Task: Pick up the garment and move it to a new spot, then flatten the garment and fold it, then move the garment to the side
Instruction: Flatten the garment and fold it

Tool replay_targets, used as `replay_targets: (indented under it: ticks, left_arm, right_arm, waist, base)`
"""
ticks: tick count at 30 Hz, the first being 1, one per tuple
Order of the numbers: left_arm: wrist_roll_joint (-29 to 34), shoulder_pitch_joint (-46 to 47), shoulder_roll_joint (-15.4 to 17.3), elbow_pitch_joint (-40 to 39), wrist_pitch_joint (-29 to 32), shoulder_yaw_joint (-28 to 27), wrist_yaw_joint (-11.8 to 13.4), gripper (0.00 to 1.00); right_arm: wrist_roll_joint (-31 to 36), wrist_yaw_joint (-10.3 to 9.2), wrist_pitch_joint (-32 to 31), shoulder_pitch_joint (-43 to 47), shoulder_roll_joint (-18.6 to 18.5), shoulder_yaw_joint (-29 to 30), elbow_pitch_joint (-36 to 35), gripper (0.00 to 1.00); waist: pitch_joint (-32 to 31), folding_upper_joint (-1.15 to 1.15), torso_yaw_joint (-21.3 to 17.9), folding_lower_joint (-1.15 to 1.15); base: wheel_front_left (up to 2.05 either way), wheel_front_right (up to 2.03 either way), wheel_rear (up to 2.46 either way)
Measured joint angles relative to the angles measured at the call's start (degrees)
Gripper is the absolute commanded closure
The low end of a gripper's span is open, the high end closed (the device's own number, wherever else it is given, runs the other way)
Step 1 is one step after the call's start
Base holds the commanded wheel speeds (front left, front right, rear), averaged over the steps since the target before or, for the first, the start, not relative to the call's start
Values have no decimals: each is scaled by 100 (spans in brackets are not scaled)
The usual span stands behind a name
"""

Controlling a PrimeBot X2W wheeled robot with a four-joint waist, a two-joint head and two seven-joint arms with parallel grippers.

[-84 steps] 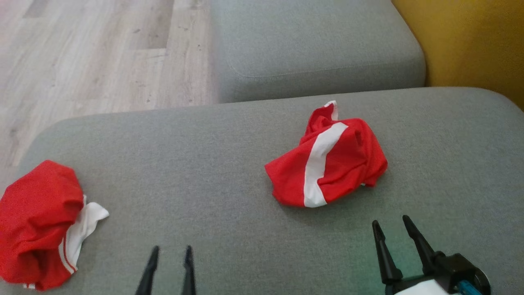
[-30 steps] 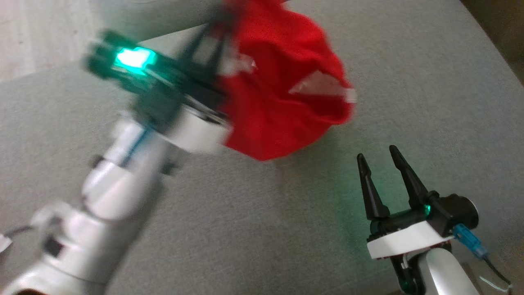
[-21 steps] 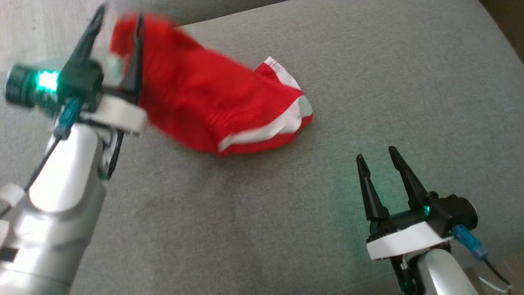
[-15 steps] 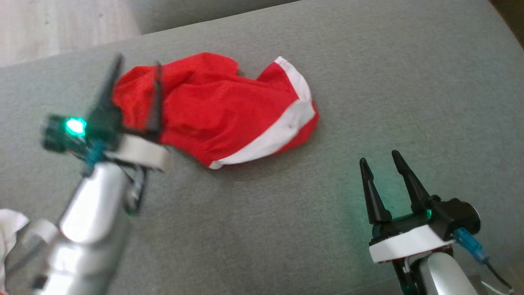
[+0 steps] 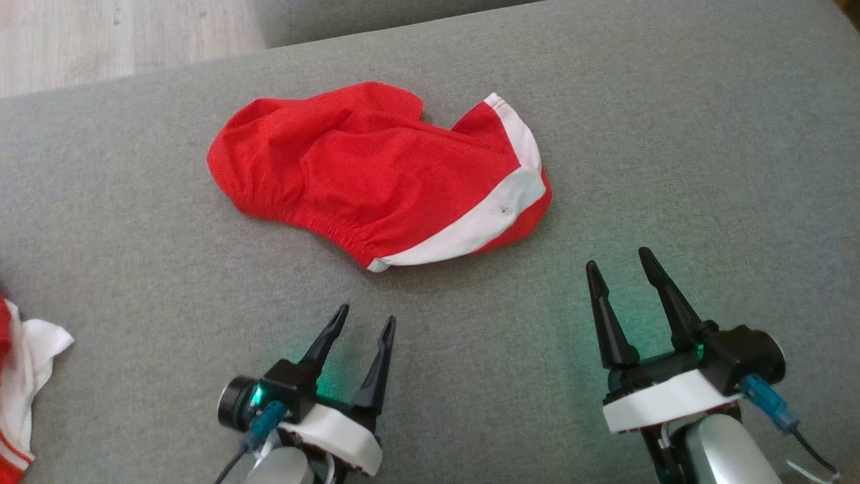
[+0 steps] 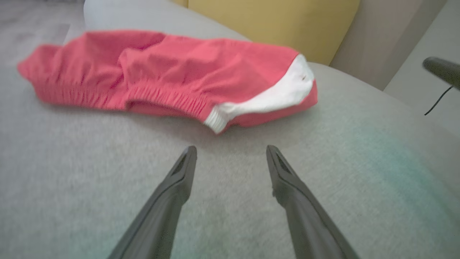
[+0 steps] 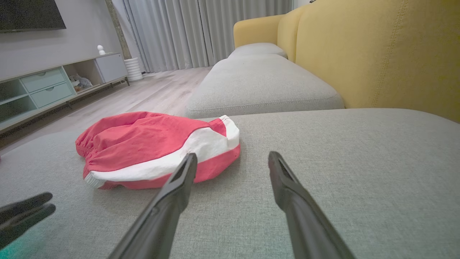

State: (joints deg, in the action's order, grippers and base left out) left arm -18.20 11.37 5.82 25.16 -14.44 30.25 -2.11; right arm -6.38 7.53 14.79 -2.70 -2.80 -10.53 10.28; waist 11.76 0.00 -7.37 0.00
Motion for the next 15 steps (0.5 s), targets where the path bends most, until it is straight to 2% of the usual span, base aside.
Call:
replay_targets:
  ticks: [6, 15]
  left_arm:
    - [-414, 435, -172, 970, 8, -60, -144, 0]
    - [-474, 1196, -277, 1470, -1, -152, -300, 0]
  right_arm:
    - [0, 0, 0, -8, -31, -89, 8, 0]
    - [-1, 0, 0, -27, -90, -93, 10, 0]
  waist:
    - [67, 0, -67, 0]
    - [258, 0, -260, 1]
  base:
    - [0, 0, 0]
    - [0, 0, 0]
